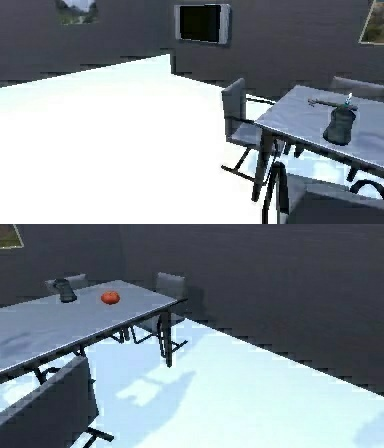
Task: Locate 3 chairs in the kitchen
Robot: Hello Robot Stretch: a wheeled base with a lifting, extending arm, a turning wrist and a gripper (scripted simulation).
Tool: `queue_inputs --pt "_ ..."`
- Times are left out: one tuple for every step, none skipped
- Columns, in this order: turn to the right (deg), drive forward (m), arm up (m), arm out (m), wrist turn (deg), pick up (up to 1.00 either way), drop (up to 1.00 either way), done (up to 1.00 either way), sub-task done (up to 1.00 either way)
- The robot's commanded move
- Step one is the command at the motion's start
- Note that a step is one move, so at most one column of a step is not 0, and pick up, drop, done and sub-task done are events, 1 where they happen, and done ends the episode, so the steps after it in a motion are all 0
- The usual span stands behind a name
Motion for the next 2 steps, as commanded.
queue_inputs --pt "0.0 0.35 0.00 0.00 0.0 0.00 0.00 0.00 0.00" --pt "24.0 0.00 0.00 0.00 0.0 0.00 0.00 0.00 0.00"
